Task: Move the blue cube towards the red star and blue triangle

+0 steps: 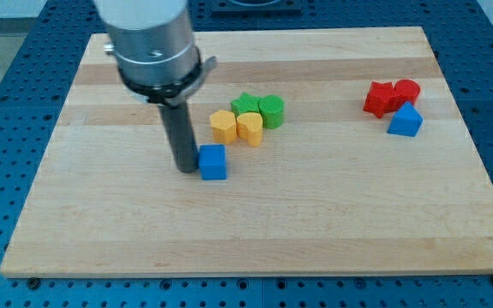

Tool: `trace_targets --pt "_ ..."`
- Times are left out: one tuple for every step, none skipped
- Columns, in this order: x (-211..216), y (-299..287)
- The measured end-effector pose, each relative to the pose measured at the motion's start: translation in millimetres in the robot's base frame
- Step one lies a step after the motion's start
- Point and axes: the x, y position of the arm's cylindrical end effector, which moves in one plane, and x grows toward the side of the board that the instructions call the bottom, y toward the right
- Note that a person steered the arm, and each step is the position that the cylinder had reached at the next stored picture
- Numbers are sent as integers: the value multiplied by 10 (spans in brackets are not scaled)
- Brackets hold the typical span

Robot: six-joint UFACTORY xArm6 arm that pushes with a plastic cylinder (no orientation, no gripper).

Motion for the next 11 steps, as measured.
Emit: trace_targets --pt "65 349" --pt "317 634" --pt "382 869" --pt "328 912" --pt "273 826" --pt "271 669" --pt "270 693" --pt "233 859" --pt "141 979" --pt "58 993" --pt "41 963"
